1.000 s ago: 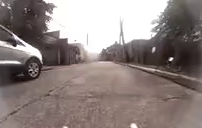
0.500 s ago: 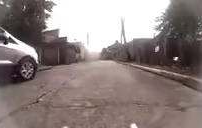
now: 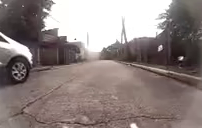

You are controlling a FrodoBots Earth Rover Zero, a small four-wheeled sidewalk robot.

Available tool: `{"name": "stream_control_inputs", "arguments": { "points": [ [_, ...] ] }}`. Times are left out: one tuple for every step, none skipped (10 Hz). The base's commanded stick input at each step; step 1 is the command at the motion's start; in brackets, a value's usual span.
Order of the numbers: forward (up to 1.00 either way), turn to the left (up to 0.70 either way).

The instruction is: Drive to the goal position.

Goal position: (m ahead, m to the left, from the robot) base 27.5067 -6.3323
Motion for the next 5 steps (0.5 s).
{"name": "stream_control_inputs", "arguments": {
  "points": [
    [0.7, -0.16],
    [0.7, -0.22],
    [0.7, -0.28],
    [0.7, -0.34],
    [0.7, -0.34]
  ]
}}
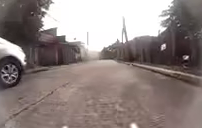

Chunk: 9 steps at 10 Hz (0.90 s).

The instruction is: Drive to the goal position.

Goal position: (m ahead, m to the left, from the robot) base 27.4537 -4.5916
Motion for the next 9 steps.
{"name": "stream_control_inputs", "arguments": {
  "points": [
    [0.7, -0.34],
    [0.7, -0.34],
    [0.7, -0.34],
    [0.7, 0.01],
    [0.7, 0.01],
    [0.7, 0.01],
    [0.7, 0.01],
    [0.7, 0.01],
    [0.7, 0.01]
  ]
}}
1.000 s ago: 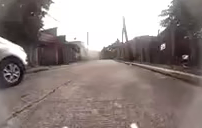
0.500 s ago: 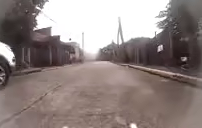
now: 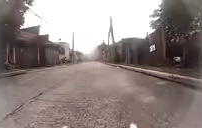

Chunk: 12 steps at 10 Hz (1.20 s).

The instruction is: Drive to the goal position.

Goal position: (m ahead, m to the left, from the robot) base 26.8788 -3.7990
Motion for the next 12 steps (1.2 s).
{"name": "stream_control_inputs", "arguments": {
  "points": [
    [0.7, 0.01],
    [0.7, 0.01],
    [0.7, 0.01],
    [0.7, 0.01],
    [0.7, 0.01],
    [0.7, 0.01],
    [0.7, 0.01],
    [0.7, 0.01],
    [0.7, 0.01],
    [0.7, 0.01],
    [0.7, 0.01],
    [0.7, 0.01]
  ]
}}
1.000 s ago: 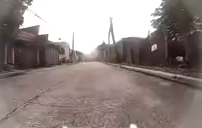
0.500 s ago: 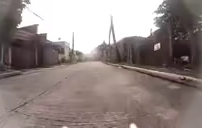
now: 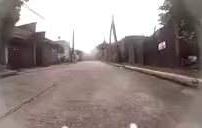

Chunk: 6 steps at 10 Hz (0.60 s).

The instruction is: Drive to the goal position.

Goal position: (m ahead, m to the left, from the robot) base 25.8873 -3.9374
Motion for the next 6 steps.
{"name": "stream_control_inputs", "arguments": {
  "points": [
    [0.7, 0.01],
    [0.7, 0.01],
    [0.7, 0.01],
    [0.7, 0.01],
    [0.7, 0.01],
    [0.7, 0.01]
  ]
}}
